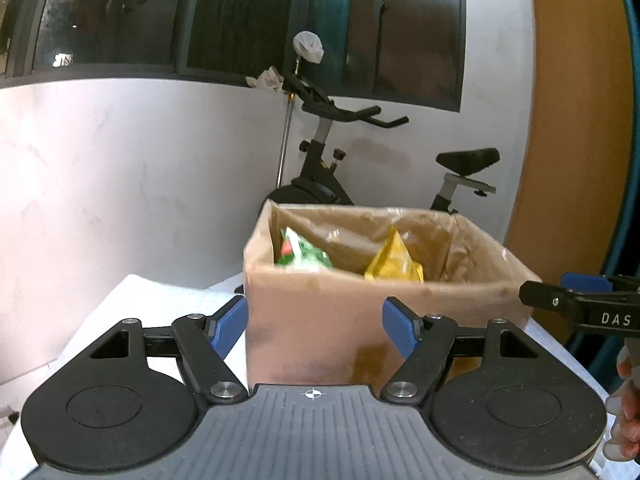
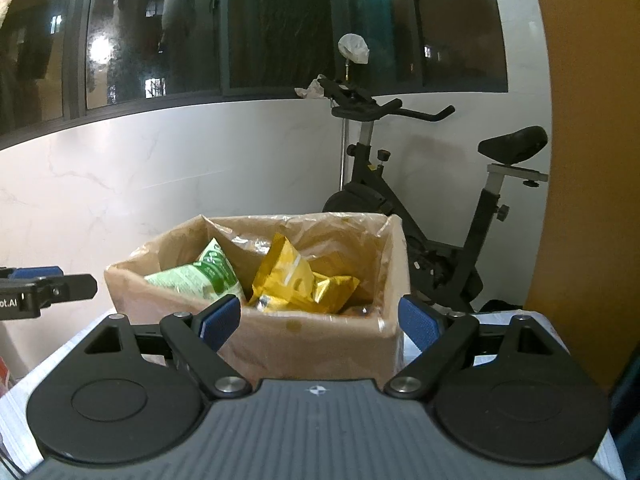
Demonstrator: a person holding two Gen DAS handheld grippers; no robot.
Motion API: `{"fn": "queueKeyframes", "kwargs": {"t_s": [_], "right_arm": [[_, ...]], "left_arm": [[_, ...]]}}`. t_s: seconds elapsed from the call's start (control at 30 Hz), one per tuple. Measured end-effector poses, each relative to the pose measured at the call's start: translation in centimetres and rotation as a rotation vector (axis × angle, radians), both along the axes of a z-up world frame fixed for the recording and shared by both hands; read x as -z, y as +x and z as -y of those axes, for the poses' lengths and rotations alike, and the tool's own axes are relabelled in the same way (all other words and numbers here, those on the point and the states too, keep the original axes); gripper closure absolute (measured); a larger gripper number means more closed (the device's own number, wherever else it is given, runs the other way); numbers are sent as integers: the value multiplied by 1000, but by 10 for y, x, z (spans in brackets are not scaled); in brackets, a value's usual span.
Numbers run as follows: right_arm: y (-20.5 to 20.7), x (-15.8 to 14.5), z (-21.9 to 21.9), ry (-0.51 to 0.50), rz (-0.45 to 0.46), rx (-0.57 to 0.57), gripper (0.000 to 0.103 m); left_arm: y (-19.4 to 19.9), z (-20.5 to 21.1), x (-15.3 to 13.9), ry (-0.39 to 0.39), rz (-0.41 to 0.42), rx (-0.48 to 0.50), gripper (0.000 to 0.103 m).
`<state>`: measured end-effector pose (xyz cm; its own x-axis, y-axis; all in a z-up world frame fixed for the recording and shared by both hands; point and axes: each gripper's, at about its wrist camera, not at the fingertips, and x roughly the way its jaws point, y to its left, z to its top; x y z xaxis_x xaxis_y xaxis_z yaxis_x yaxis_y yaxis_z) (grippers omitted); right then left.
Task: Organize snacks
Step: 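Lower both open tools toward the snacks beside the box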
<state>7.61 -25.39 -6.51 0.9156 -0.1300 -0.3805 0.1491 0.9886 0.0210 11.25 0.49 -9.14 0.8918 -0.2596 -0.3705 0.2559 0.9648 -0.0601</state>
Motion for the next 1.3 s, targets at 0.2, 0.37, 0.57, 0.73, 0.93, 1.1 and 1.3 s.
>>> {"fn": "queueKeyframes", "kwargs": {"t_s": [0.2, 0.37, 0.57, 0.73, 0.93, 1.1, 1.3], "right_arm": [[-24, 22, -6, 0, -7, 8, 15], [-38, 49, -11, -16, -27, 16, 15], [-46, 79, -9, -17, -68, 29, 15], [-53, 104, -1, -9, -113, 72, 15], [-62, 135, 17, 80, -187, 135, 15], [-59, 147, 21, 110, -232, 151, 16], [-51, 161, 21, 109, -272, 162, 21]], "left_arm": [[-18, 4, 30, -3, -44, 25, 27], [-21, 11, 56, -1, -106, 50, 27], [-24, 12, 80, 1, -151, 54, 27], [-26, 11, 96, -6, -173, 41, 27], [-24, 12, 112, -4, -206, 36, 27], [-23, 8, 116, -13, -219, 29, 27], [-21, 6, 121, -23, -247, 25, 27]]}}
